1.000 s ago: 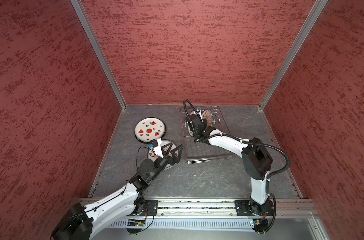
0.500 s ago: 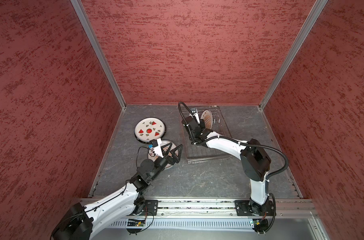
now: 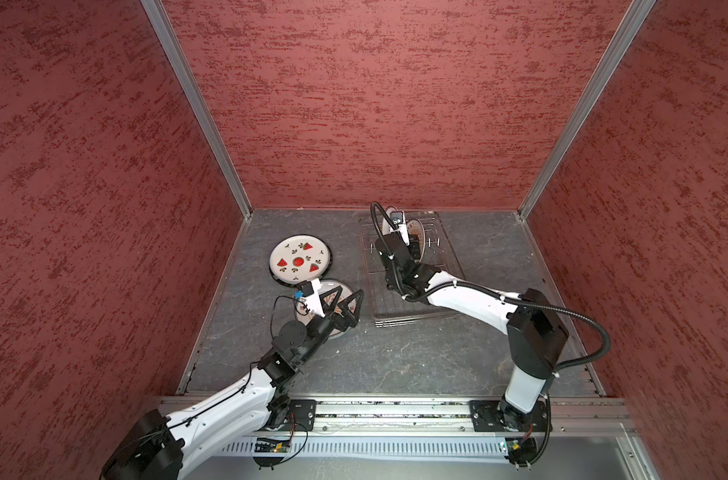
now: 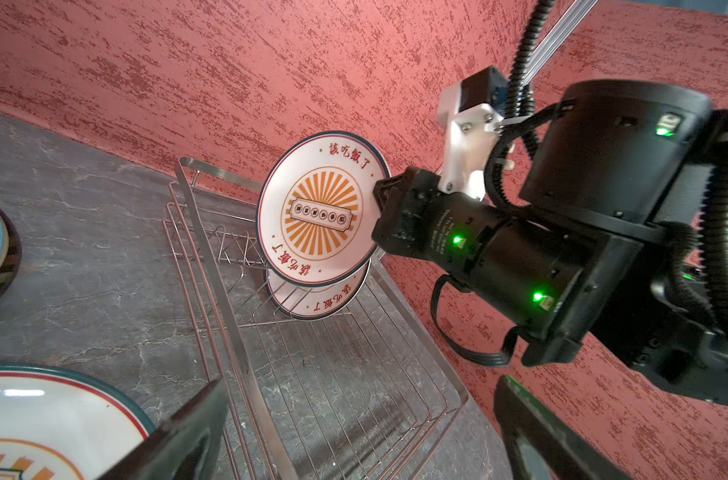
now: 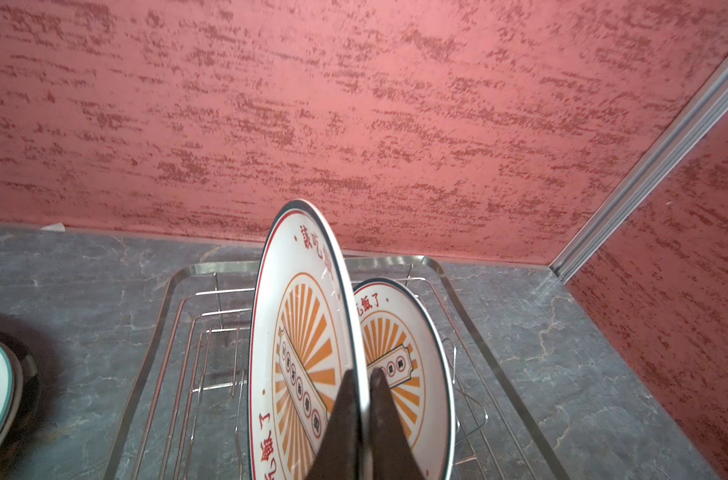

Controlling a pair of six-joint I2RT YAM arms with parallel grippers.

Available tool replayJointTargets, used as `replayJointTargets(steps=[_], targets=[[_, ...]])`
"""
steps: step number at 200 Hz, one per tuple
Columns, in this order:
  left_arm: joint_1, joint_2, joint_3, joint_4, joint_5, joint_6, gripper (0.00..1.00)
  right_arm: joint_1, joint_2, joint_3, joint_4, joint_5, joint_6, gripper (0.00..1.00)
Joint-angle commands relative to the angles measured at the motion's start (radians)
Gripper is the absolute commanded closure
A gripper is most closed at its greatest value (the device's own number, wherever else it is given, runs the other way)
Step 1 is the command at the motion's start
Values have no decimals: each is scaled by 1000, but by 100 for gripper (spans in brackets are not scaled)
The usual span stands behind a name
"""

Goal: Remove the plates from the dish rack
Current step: 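Lift the sunburst plate out of the rack with the right gripper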

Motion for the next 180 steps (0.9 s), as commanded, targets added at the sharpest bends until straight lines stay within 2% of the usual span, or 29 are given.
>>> replayJointTargets(steps=[1,21,58,105,139,180], targets=[[-2,-9,-10,1,-13,-2,1,15,-73,-40,144,59,-50,100],[0,-10,-10,4,1,-1,0,21,-132,-110,204,58,-61,100],[1,-32,-18,20,20,1,1,22,-270,-267,315,-32,-49,100],[-2,-41,-21,29,24,-9,1,21,-436,-415,353,-131,-16,100],[-2,-32,-21,75,68,-3,1,17,-541,-532,413,-259,13,100],[-2,-47,-8,59,85,5,1,-28,-653,-626,409,-529,112,100]])
